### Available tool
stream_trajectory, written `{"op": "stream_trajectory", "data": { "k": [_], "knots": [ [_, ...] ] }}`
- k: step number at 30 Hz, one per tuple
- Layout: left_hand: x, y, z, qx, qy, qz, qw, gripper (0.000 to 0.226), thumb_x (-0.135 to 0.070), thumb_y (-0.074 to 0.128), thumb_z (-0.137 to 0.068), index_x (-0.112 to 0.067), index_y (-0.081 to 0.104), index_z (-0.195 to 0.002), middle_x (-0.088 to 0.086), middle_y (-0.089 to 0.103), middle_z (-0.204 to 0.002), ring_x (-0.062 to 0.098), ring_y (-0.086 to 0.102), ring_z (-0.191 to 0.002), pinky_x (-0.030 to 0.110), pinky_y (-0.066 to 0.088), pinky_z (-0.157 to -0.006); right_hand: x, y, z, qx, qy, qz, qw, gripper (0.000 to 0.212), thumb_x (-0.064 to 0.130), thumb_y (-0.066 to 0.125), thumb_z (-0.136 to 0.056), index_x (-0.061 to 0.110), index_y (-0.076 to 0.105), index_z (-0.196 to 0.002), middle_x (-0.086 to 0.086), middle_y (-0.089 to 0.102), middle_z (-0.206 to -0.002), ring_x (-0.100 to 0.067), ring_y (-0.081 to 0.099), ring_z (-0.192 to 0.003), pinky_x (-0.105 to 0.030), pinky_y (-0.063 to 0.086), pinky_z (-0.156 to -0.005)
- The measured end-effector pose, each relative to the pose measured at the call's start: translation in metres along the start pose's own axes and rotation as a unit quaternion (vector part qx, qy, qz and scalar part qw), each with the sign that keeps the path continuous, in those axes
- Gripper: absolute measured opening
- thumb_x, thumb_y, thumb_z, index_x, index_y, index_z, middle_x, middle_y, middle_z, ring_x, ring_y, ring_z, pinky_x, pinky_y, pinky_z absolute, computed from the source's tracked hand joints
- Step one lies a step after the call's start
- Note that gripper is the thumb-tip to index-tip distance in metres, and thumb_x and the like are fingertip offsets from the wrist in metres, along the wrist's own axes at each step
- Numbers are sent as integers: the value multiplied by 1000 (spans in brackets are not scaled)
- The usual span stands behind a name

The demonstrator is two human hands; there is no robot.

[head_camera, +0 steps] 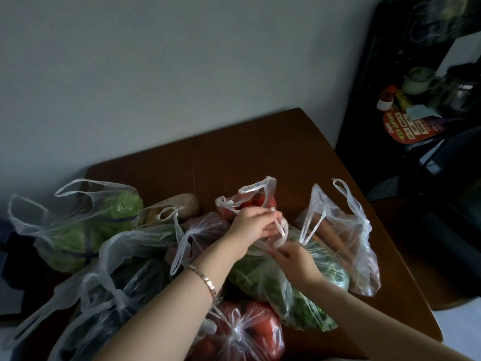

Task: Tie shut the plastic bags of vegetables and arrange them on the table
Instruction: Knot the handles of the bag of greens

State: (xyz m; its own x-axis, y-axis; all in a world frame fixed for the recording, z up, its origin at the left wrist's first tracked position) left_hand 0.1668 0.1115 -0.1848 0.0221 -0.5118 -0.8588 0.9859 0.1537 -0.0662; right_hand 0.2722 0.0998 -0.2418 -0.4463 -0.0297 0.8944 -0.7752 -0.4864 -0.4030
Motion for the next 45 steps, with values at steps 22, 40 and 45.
{"op": "stream_trajectory", "data": {
  "k": [22,40,45],
  "knots": [
    [64,5,-3,-46,70,-260,962,26,-21,64,-86,-2,69,-103,11,66,-107,14,59,-94,12,40,-76,-29,-16,-5,-121,227,-181,949,27,22,66,-83,2,64,-65,-2,56,-50,0,46,-37,-12,35,-39],
    [65,1,0,-64,5,-284,957,21,-19,54,-91,-10,71,-100,7,71,-100,11,58,-83,17,41,-67,6,-13,9,-28,-91,120,988,29,5,65,-80,10,68,-109,-8,68,-99,-17,61,-86,-19,45,-81],
    [59,4,5,-37,56,-330,942,23,-19,52,-92,-11,69,-105,6,70,-106,10,58,-88,15,40,-72,6,-15,1,18,-83,127,988,23,5,64,-80,8,70,-101,-1,56,-91,-11,51,-84,-10,31,-75]
  ]
}}
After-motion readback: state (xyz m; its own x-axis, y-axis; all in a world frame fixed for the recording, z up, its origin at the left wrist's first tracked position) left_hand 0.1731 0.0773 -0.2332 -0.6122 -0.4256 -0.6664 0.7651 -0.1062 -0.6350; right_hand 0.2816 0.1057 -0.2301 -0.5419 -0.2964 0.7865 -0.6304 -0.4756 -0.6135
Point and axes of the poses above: each hand's wrist, its own z-axis away from the middle knuckle, its own y-axis out of the palm, x = y × z, the point moved 6 cm from there along -z, towards the middle knuckle
